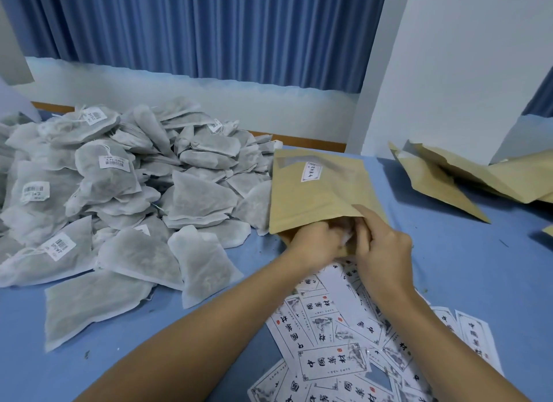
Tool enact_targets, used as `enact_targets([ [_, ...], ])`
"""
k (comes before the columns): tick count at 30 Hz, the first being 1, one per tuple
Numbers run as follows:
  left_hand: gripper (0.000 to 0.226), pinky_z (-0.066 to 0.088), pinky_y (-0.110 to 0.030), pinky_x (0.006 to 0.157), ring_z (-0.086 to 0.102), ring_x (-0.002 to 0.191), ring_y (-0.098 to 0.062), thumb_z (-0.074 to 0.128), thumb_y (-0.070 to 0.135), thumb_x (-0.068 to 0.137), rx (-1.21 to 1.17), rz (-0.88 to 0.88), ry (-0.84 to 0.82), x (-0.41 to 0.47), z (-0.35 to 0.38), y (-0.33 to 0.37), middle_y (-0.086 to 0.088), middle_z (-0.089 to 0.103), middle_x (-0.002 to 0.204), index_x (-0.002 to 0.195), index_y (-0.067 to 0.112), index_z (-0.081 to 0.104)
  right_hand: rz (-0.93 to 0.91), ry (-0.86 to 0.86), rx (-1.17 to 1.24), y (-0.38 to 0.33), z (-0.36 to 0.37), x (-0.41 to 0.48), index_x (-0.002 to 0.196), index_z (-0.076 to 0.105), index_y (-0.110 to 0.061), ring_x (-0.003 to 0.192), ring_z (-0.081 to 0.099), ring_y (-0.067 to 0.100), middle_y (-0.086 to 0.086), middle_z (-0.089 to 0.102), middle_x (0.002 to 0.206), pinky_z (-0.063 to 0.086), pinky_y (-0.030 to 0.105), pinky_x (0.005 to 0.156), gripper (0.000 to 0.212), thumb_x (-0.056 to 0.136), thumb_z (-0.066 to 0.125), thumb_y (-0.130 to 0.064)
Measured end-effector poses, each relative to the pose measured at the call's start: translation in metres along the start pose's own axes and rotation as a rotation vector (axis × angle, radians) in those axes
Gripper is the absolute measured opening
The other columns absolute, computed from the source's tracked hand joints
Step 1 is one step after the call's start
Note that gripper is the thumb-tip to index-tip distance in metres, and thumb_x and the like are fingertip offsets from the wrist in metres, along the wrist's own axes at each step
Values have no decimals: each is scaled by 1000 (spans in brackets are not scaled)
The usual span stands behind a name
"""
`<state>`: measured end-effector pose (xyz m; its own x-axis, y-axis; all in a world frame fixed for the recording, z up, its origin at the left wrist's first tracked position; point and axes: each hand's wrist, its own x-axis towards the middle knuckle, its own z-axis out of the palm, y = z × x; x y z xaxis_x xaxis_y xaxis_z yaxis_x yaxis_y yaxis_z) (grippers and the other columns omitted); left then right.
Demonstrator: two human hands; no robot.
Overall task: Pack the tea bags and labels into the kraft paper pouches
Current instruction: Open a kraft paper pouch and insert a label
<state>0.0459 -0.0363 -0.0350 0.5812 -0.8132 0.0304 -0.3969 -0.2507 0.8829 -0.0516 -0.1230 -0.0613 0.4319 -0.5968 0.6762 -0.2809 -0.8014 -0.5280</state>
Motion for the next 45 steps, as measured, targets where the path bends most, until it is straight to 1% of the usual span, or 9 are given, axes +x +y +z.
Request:
enact_targets([
  [3,16,43,-7,77,55,97,-12,40,16,107,-370,-190,-12,23,-2,20,4,56,102,104,20,56,-53,15,52,-3,-1,-2,125,71,-16,55,48,6,-9,53,58,34,10,58,34,98,51,-12],
  [8,44,29,-19,104,38,134,-22,36,34,108,141,-289,-58,67,-10,20,-6,41,147,149,18,33,-91,35,108,-2,2,0,134,65,-15,60,47,-5,-19,37,59,30,2,59,39,98,51,-13],
  [11,30,47,-5,73,56,92,-19,32,19,109,209,-232,-143,68,5,31,-4,56,95,119,12,59,-82,28,72,1,1,-2,146,53,-24,65,47,0,-16,38,64,32,8,60,49,100,52,-6],
  [15,13,31,-30,106,50,114,-22,36,22,107,291,39,-130,66,16,36,-6,54,112,102,21,48,-31,-10,17,5,1,0,150,45,-34,70,44,12,-9,51,83,37,24,66,59,99,49,-5],
  [21,17,50,-36,69,63,87,-24,47,32,92,836,444,-103,20,-7,14,3,67,95,96,27,63,136,-104,-23,9,-5,6,150,34,-52,67,41,21,-6,43,73,44,38,65,76,93,43,-3],
  [26,31,33,-32,48,40,52,-16,56,17,92,503,900,536,-18,-35,-15,6,45,59,62,18,47,166,-108,-170,6,-6,8,155,28,-45,60,46,30,0,42,67,47,41,60,81,91,42,3],
  [28,17,44,-35,63,52,71,-20,58,18,92,457,704,726,-8,-52,-38,-1,57,78,75,15,60,162,-94,-180,3,-3,7,156,20,-44,58,49,32,2,46,64,50,42,57,72,100,43,-7],
  [33,51,45,-46,97,46,127,-32,52,43,95,771,16,427,17,-75,-84,-12,51,136,143,33,38,143,-61,-162,-2,-1,3,159,15,-36,54,50,30,4,47,60,53,47,56,57,104,32,-38],
  [45,65,51,-32,79,54,103,-27,66,-7,69,344,710,952,-12,-62,-55,-8,44,117,130,11,50,166,-57,-186,-2,-2,2,158,22,-33,50,48,32,7,44,55,53,47,53,54,105,33,-34],
])
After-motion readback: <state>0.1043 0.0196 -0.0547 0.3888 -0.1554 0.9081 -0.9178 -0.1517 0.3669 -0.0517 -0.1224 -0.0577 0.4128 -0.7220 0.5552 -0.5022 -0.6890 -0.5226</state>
